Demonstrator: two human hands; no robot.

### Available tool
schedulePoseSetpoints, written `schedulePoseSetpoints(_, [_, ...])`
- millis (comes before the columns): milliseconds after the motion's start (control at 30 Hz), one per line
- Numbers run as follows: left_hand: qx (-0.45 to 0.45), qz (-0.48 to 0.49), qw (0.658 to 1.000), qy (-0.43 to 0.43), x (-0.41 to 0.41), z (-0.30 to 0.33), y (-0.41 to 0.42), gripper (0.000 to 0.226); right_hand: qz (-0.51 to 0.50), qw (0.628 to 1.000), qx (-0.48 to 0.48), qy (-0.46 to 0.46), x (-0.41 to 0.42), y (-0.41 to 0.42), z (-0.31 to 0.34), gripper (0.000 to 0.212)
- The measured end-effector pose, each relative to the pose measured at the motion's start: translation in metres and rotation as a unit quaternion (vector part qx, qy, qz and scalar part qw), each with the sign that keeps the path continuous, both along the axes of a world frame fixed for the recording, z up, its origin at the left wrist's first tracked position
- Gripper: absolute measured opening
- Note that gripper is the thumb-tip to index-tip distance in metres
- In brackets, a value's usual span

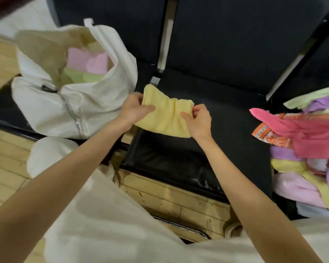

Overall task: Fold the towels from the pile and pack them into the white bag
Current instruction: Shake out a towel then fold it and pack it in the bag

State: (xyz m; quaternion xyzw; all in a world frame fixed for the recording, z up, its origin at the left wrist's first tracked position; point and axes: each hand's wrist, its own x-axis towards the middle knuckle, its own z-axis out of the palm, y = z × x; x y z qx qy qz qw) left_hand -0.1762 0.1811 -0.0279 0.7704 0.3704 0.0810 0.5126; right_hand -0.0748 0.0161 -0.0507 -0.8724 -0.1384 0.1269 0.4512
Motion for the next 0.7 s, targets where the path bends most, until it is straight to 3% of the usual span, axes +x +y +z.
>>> schedulePoseSetpoints(167, [0.067,0.032,0.99,-0.124,-0.043,0.053,0.052,0.026,0.021,0.995,0.091,-0.034,-0.023,0.067,0.037,0.042])
schedulePoseSetpoints(333, [0.126,0.047,0.982,-0.136,-0.081,0.072,0.116,0.026,0.091,0.987,0.124,-0.047,-0.041,0.124,0.055,0.024])
schedulePoseSetpoints(533, [0.249,0.048,0.96,-0.119,-0.094,0.09,0.197,0.029,0.184,0.97,0.112,-0.115,-0.044,0.197,0.077,0.023])
schedulePoseSetpoints(700, [0.362,0.072,0.929,-0.021,-0.078,0.087,0.261,0.028,0.229,0.962,0.043,-0.144,-0.035,0.267,0.082,0.029])
